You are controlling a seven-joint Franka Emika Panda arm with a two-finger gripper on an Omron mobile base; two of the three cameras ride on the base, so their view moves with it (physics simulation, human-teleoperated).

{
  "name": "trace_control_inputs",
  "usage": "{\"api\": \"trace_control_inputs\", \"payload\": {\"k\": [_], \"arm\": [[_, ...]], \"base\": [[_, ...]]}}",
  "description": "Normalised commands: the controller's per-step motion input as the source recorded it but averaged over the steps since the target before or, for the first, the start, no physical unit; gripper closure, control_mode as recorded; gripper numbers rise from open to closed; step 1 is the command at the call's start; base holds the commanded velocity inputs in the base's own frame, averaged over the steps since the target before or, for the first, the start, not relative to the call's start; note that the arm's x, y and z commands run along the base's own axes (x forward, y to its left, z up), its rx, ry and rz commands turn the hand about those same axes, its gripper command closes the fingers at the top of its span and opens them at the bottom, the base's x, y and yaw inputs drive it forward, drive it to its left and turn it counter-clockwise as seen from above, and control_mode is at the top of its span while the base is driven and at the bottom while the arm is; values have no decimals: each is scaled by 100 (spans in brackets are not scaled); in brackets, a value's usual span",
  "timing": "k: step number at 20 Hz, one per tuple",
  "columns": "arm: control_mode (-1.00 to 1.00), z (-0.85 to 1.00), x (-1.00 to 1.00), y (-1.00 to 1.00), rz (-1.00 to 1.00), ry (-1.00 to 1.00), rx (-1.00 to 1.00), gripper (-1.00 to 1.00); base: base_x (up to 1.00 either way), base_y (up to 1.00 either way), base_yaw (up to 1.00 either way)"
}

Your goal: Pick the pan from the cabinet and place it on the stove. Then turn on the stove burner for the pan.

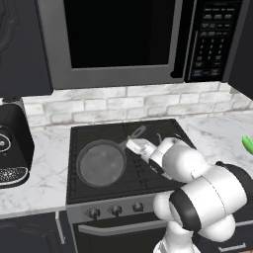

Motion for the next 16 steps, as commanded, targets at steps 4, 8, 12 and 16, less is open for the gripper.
{"api": "trace_control_inputs", "payload": {"k": [4, 8, 12, 16], "arm": [[-100, 0, 0, 8, 0, -6, -9, -100], [-100, 0, 0, 15, 0, -5, -8, -100], [-100, 0, 0, 6, 0, -3, -6, -100], [-100, 0, -2, 7, 0, -1, -6, -100]], "base": [[0, 0, 0], [0, 0, 0], [0, 0, 0], [0, 0, 0]]}}
